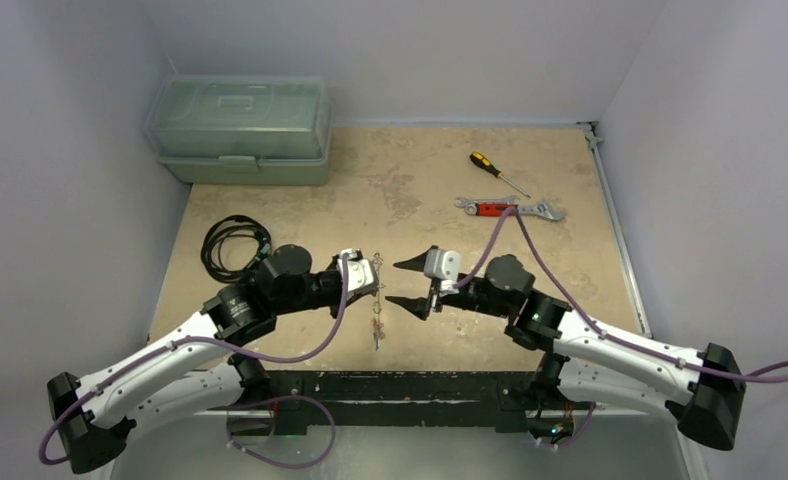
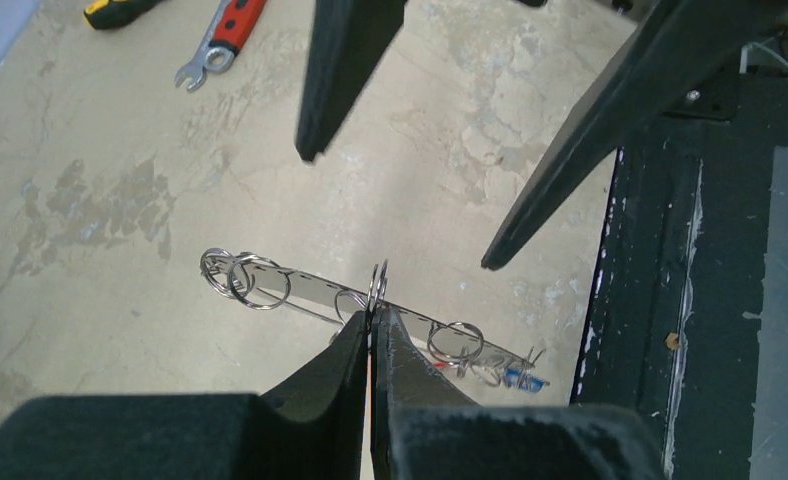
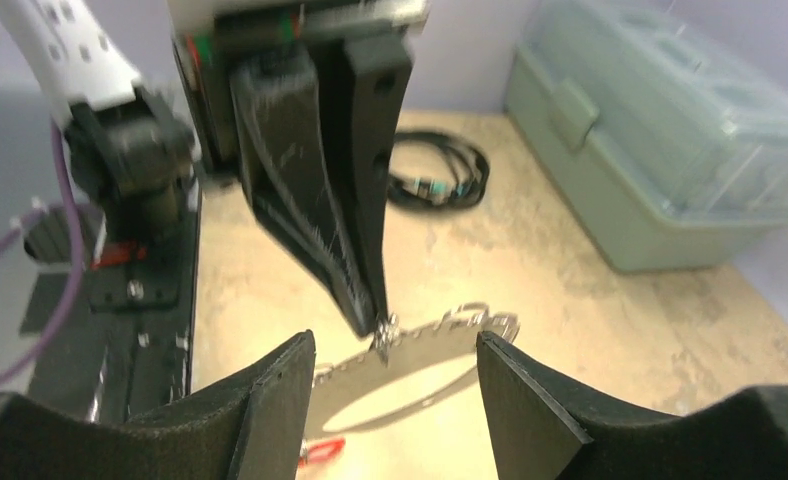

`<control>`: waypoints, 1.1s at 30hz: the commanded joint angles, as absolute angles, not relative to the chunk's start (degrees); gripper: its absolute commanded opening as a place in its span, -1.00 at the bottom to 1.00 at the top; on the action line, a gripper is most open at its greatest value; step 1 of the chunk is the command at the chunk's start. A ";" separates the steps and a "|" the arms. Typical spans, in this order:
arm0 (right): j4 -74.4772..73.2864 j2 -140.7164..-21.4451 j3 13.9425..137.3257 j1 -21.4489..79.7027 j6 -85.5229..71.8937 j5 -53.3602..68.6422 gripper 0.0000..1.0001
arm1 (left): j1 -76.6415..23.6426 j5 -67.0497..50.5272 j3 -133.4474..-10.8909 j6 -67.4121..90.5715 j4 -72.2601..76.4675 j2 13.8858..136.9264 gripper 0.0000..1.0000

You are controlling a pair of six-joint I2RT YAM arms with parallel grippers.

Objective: Put the keys on the keyring

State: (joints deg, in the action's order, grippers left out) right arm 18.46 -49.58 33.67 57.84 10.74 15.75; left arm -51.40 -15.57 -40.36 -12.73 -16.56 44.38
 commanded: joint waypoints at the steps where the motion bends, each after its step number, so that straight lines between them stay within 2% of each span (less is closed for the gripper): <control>1: 13.24 -53.68 35.04 58.10 18.14 17.29 0.25 | -51.15 -13.50 -44.61 -14.11 -19.25 45.41 -1.00; 6: 13.86 -55.02 35.01 58.14 18.98 17.98 0.16 | -51.21 -14.74 -45.16 -14.17 -20.47 45.92 -1.00; 18: 17.48 -56.88 33.93 58.18 18.97 21.47 -0.26 | -51.20 -17.84 -45.89 -13.54 -21.54 50.02 -1.00; 28: 18.15 -59.71 34.54 58.18 19.01 22.08 -0.30 | -51.22 -18.93 -45.56 -13.36 -21.10 49.67 -1.00; 33: 18.89 -60.07 34.30 58.18 18.98 21.93 -0.40 | -51.16 -19.25 -45.58 -13.39 -21.08 49.75 -1.00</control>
